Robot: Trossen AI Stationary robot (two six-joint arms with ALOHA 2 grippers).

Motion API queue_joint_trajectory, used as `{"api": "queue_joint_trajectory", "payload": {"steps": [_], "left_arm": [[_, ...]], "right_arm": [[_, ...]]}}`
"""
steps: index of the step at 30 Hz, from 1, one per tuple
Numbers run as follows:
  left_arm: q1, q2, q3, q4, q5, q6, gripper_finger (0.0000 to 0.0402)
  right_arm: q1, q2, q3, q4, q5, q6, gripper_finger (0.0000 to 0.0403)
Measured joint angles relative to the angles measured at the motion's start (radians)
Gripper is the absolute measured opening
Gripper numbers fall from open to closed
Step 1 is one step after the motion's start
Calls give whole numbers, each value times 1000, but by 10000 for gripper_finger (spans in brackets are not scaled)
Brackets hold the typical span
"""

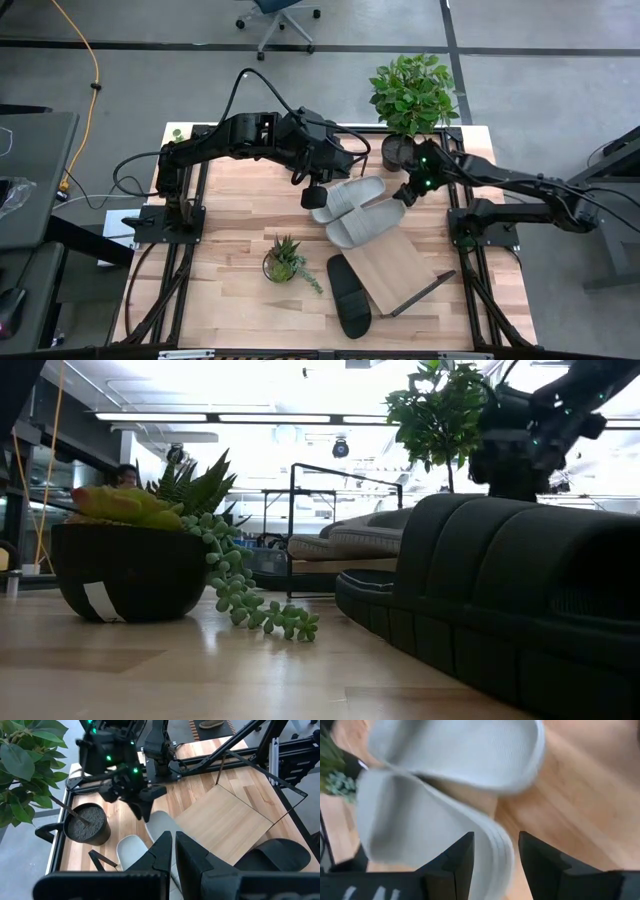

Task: Pick and place slides into the shelf
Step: Put the gray slide on the shelf

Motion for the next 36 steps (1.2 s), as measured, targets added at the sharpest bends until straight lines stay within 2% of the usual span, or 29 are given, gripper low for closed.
{"api": "queue_joint_trajectory", "payload": {"steps": [5, 8, 12, 15, 17, 23, 30, 36], "left_arm": [[0, 0, 0, -8, 0, 0, 14], [0, 0, 0, -22, 0, 0, 14], [0, 0, 0, -24, 0, 0, 14], [0, 0, 0, -24, 0, 1, 14], [0, 0, 0, -24, 0, 2, 14], [0, 0, 0, -24, 0, 10, 14], [0, 0, 0, -23, 0, 12, 14], [0, 0, 0, -23, 0, 12, 14]], "right_arm": [[0, 0, 76, -25, 1, -7, 145], [0, 0, 120, -125, -5, -29, 145], [3, 0, 153, -297, -83, -81, 145], [34, 0, 159, -370, -160, -112, 144], [67, 0, 159, -394, -175, -113, 144], [184, 1, 159, -371, -117, -62, 129], [289, 44, 159, -311, -33, 3, 77], [327, 110, 159, -254, -35, 3, 32]]}}
